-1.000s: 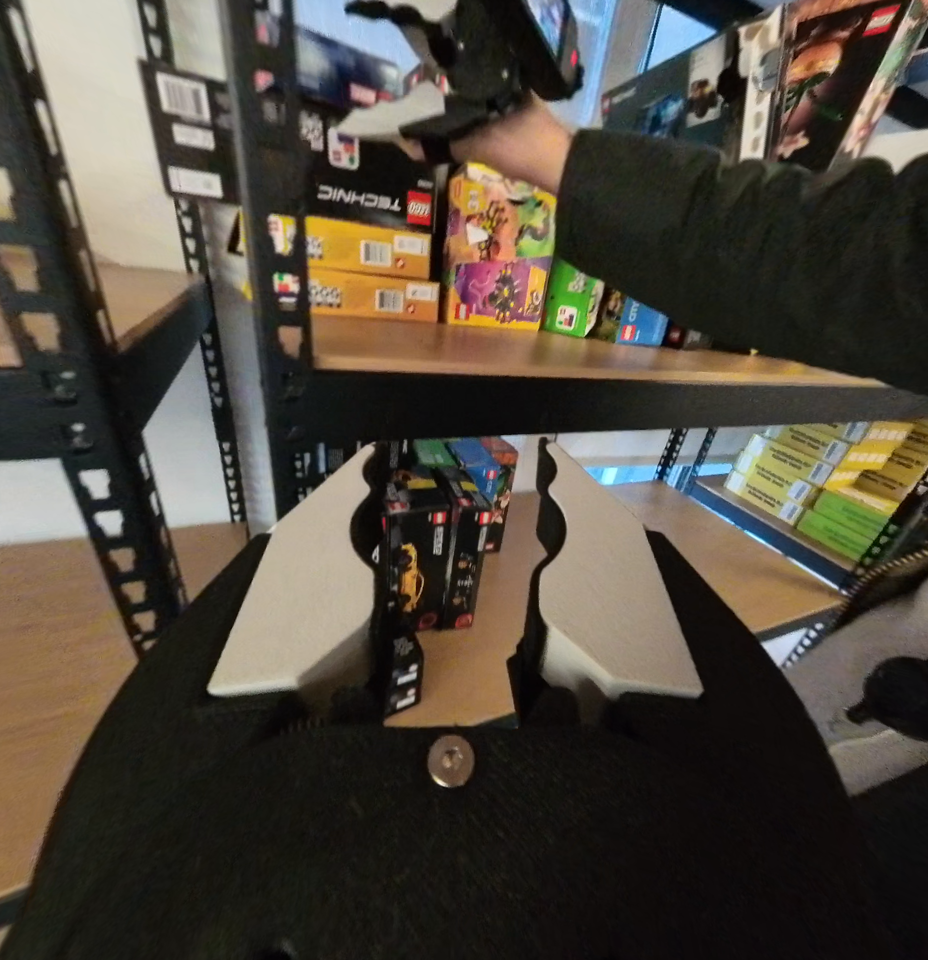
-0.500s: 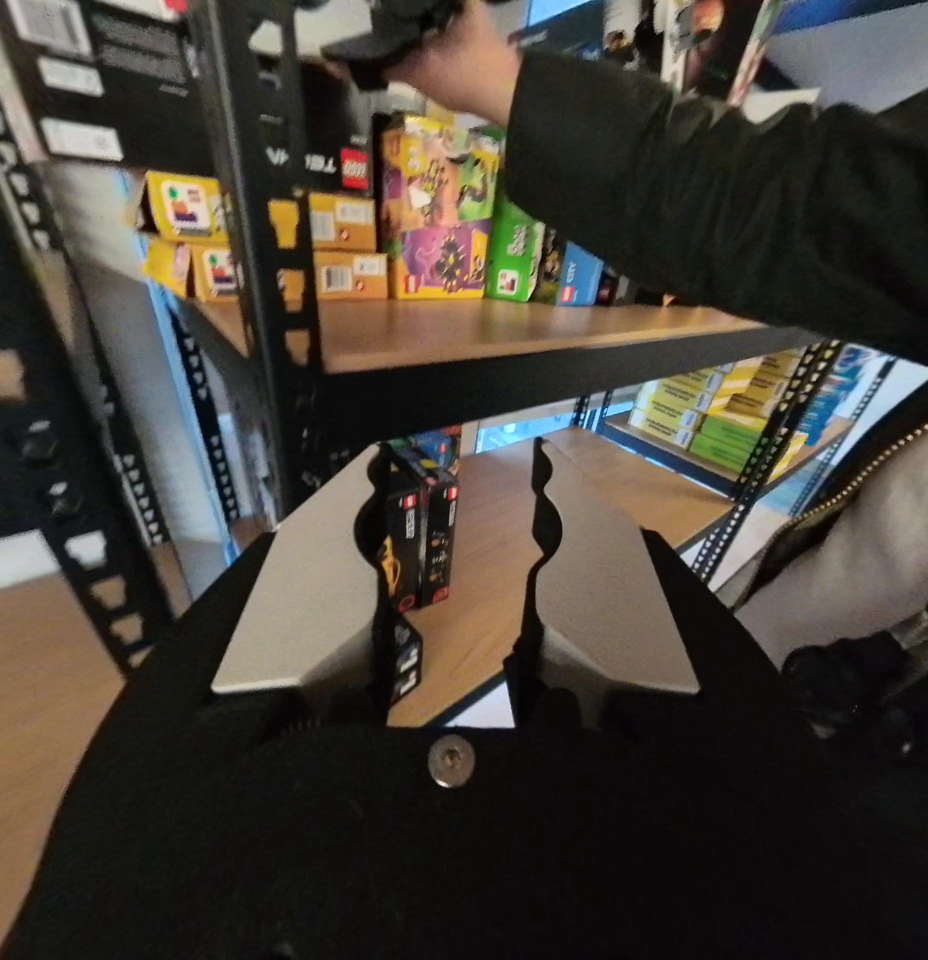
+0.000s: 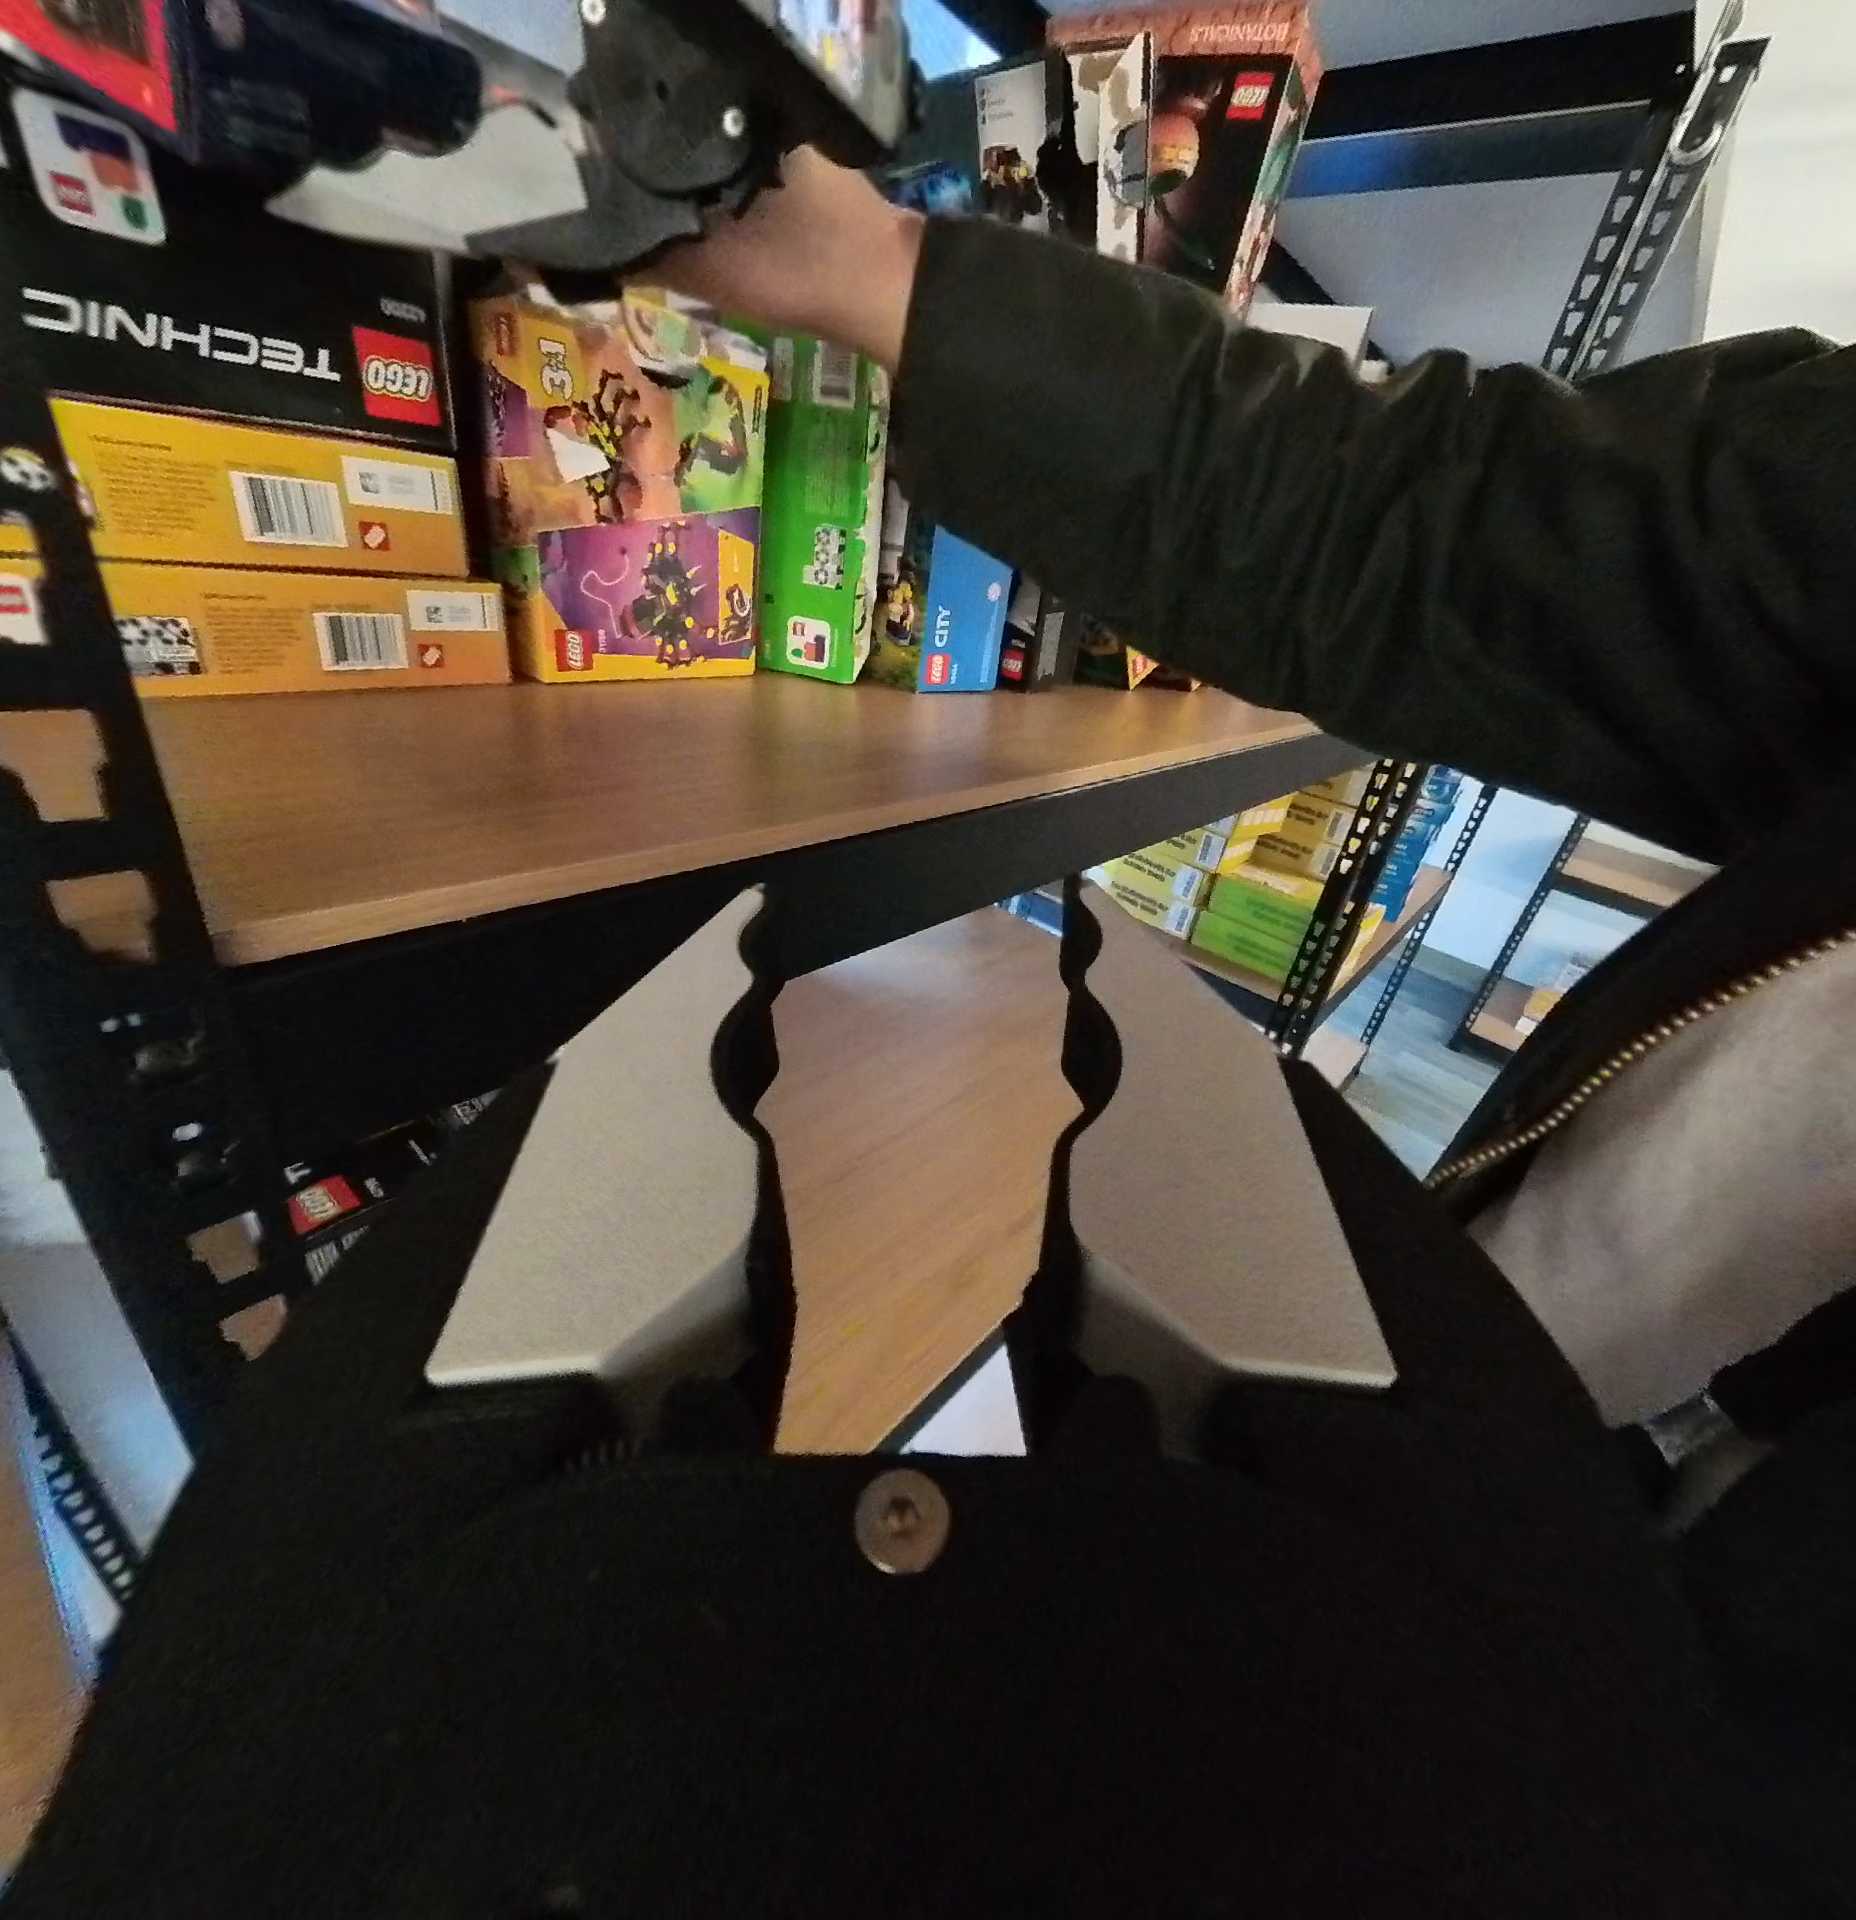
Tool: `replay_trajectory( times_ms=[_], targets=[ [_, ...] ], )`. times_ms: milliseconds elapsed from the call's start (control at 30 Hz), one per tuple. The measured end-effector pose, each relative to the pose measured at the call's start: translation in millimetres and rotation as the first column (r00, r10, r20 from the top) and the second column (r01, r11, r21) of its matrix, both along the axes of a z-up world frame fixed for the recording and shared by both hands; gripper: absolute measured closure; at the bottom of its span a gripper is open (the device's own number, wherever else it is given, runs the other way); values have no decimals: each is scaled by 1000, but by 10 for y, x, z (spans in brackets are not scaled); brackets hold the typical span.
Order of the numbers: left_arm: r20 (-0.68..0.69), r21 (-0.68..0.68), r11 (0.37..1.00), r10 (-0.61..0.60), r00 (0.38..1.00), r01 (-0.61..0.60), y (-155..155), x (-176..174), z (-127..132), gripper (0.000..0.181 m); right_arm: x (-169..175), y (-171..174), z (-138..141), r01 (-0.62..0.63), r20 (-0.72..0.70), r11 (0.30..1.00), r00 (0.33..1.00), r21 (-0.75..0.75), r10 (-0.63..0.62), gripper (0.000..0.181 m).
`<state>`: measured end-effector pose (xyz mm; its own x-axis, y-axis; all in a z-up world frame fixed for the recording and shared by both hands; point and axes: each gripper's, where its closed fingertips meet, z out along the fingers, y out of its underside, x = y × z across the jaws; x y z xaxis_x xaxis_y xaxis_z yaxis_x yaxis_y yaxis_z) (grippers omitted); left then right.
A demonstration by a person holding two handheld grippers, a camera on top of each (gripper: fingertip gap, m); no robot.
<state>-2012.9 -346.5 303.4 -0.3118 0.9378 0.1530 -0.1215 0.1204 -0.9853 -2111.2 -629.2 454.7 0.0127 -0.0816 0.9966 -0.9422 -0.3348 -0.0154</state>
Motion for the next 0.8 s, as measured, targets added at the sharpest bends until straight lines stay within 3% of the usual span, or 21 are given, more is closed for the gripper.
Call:
replay_trajectory(
  times_ms=[100, 333, 600, 800],
  targets=[
    [5, 20, 1000, 22, 1000, -22, -33, -20, 8, 131, 19, -55, -74, 30, -53, 998, 998, -54, -33, 124],
    [-47, 118, 993, 19, 999, -13, -212, -179, 284, 128, -1, 65, -59, 31, 42, 999, 999, -29, -29, 125],
    [-56, 246, 967, 73, 996, -57, -732, -914, 710, 105, -335, 509, -124, -110, 89, 993, 989, -48, 114, 126],
    [-281, 400, 916, 128, 951, -5, -1431, -1302, 1077, 94, -590, 737, -165, -193, 120, 981, 973, -34, 196, 126]
  ],
)
